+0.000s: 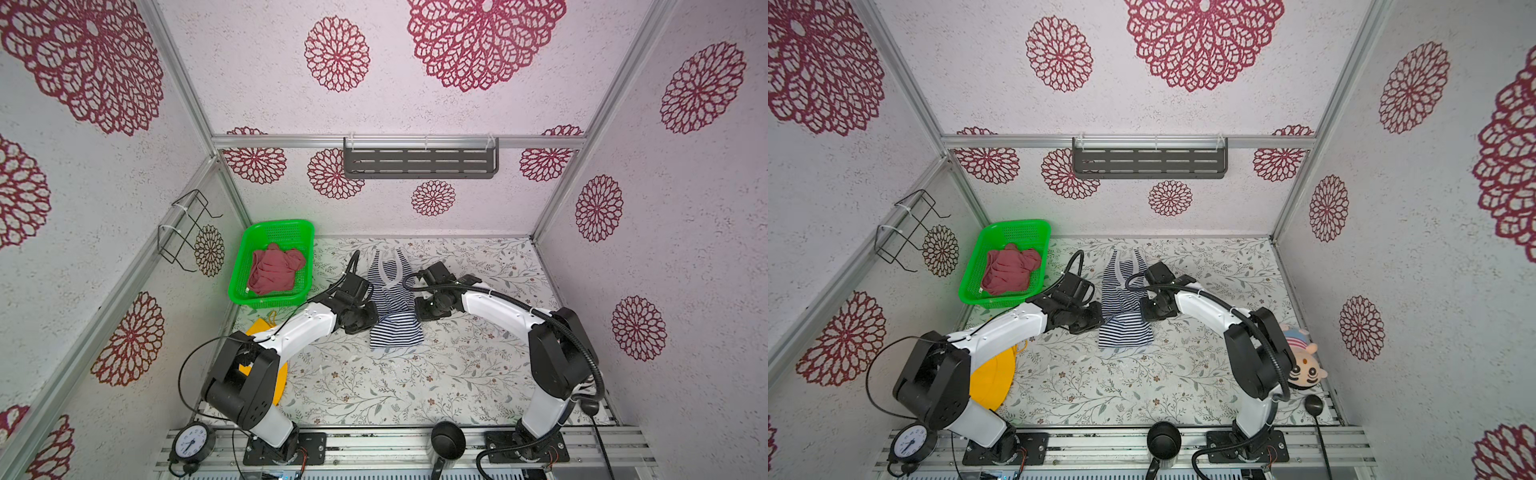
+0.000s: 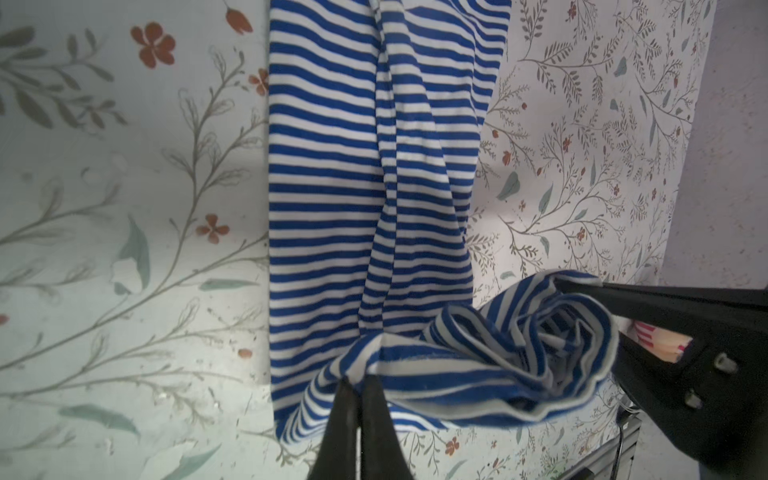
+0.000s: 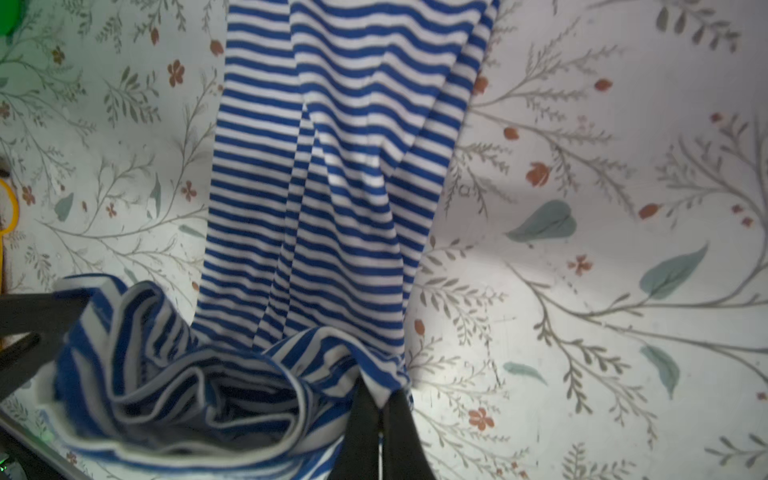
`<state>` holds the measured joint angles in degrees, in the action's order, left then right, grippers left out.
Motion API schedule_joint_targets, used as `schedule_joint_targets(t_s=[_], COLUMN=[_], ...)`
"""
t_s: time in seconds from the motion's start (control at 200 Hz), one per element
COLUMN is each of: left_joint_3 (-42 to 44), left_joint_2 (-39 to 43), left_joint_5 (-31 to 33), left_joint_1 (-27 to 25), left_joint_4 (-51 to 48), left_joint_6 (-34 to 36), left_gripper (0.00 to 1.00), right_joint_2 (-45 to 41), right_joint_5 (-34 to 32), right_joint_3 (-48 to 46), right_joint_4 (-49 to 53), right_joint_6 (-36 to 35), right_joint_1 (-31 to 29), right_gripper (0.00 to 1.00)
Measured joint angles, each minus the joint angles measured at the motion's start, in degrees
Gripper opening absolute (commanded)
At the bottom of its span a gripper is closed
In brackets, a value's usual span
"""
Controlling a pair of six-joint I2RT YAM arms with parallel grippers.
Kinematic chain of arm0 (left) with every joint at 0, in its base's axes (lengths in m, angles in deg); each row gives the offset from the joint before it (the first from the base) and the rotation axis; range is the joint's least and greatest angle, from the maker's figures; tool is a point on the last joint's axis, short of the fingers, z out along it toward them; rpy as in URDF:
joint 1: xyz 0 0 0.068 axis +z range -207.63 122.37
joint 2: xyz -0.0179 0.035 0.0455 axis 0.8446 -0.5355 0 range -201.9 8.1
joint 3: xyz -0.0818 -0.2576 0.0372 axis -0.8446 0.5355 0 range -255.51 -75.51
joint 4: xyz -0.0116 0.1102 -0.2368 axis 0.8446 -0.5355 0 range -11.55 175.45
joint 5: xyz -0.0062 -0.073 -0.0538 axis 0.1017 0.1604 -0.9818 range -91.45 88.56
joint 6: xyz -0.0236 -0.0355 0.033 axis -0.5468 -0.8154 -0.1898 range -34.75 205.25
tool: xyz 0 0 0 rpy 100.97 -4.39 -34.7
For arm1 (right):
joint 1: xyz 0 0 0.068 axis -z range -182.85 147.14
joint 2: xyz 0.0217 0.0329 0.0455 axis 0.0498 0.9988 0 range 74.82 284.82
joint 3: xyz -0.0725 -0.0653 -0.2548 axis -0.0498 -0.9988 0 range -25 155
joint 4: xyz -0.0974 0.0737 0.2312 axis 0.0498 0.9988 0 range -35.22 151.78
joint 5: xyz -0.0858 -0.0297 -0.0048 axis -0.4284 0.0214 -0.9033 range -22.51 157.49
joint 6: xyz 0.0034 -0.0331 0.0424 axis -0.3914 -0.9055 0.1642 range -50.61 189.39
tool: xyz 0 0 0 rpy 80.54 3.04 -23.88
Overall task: Fold and stack the tank tops
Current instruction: 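Lift the hem and fold it away from the robot toward the straps with both grippers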
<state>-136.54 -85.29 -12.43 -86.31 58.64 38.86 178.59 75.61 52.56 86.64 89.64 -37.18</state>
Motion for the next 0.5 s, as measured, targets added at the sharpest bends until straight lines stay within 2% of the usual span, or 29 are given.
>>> schedule_joint_targets(t_s=[0.245,0.49,0.5], left_joint_3=[-8.2,-13.7,-13.9], left_joint_2=[-9.2,-15.5,-15.8], left_joint_5=[-0.2,-0.7,-0.7], left_joint_1=[4.2,7.2,7.3], left_joint_4=[0.8,2.0,2.1], left_joint_6=[4.2,5.7,5.7], left_gripper=[0.00,0.00,0.00], right_joint_2=[11.1,17.2,17.4], right_joint_5=[0.1,0.4,0.5], right_joint_3=[11.4,19.0,19.2], right_joint_4=[0.6,1.9,1.9], right_joint_6=[-4.9,-7.7,-7.7], right_joint_1=[2.5,4.5,4.6], right_gripper=[0.00,0.00,0.02])
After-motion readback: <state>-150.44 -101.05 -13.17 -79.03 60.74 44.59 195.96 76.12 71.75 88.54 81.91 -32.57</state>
